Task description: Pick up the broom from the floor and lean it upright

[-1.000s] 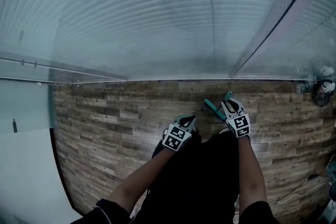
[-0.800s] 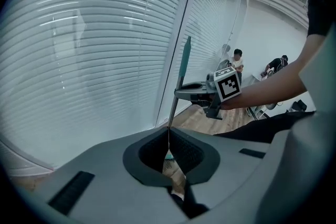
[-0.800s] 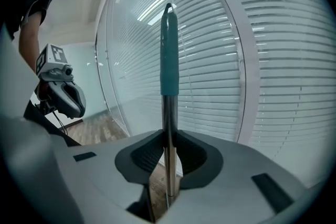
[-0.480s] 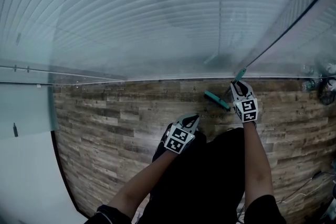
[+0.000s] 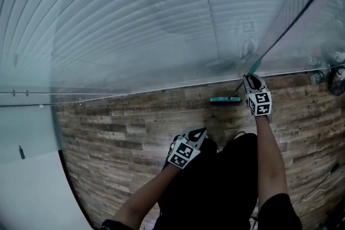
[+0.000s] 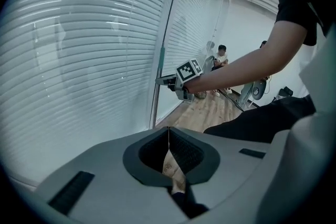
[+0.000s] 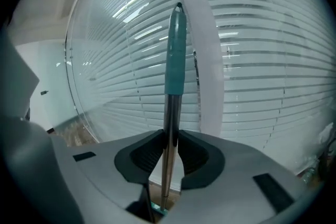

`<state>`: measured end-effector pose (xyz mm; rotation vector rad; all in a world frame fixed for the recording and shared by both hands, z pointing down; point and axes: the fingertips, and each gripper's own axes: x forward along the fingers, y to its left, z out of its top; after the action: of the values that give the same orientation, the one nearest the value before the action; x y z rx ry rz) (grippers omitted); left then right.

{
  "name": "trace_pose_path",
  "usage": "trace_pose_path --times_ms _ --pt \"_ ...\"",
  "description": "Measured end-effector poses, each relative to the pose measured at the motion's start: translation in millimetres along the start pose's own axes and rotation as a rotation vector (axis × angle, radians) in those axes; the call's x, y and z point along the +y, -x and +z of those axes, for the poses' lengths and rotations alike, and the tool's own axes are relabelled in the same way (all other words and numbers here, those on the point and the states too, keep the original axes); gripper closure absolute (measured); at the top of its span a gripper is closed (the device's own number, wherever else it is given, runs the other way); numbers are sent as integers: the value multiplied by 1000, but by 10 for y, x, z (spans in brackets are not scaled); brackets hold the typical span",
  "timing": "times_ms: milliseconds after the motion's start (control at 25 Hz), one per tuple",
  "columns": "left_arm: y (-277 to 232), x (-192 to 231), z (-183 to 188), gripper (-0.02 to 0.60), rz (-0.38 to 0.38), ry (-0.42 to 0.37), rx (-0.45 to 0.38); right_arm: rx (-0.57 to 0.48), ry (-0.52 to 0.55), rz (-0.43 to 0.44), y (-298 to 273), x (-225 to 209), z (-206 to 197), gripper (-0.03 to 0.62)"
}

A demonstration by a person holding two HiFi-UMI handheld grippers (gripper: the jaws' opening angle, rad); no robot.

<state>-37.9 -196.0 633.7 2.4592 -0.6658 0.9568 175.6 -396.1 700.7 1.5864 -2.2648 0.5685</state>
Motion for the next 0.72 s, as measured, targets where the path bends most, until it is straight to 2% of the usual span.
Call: trace_pose_path --times_ms 280,480,720 --pt "-106 -47 25 561 -26 7 2 4 70 26 -74 -29 67 507" --pt "-49 10 -60 561 -30 22 16 -16 51 21 -136 -3 73 507" --pt "-53 23 -156 561 -49 52 22 -19 53 -16 -115 -36 63 453"
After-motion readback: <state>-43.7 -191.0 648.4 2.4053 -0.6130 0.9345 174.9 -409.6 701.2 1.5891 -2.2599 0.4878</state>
